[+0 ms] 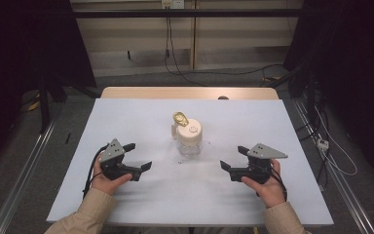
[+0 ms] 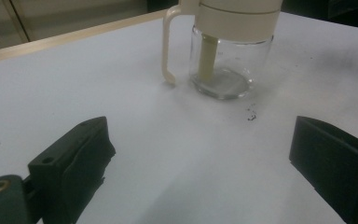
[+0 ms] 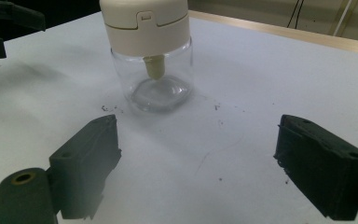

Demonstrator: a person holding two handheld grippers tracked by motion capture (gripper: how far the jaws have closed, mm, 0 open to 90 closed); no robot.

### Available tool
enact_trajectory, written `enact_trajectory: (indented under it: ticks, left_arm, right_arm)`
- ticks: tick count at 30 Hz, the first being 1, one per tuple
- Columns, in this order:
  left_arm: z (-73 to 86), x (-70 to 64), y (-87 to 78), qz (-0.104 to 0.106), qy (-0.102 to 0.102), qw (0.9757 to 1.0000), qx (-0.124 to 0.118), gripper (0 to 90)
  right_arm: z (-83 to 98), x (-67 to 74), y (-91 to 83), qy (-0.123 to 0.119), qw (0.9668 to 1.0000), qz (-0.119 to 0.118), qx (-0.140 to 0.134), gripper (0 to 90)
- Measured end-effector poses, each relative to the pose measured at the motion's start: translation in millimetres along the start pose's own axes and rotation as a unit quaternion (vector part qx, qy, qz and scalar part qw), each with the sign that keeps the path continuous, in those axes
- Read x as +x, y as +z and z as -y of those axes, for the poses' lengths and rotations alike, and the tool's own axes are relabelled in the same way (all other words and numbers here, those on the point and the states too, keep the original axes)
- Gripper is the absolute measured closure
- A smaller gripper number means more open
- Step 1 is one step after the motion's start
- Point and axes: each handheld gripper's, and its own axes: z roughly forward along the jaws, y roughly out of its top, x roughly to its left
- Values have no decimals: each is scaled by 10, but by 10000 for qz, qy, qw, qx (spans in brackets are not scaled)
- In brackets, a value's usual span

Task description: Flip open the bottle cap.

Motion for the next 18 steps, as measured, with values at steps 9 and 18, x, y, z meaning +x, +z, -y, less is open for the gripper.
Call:
enact_trajectory:
  ticks: [9,18]
  left_arm:
    - [48,34,-104,-21,-17,10000,3,52]
    - [85,72,-206,-70,-101,9999,-3,58]
  right_arm:
    - [87,-24,-94,-47,10000,31,67,130]
    - [203,-84,-215,-58,9998,139,118,136]
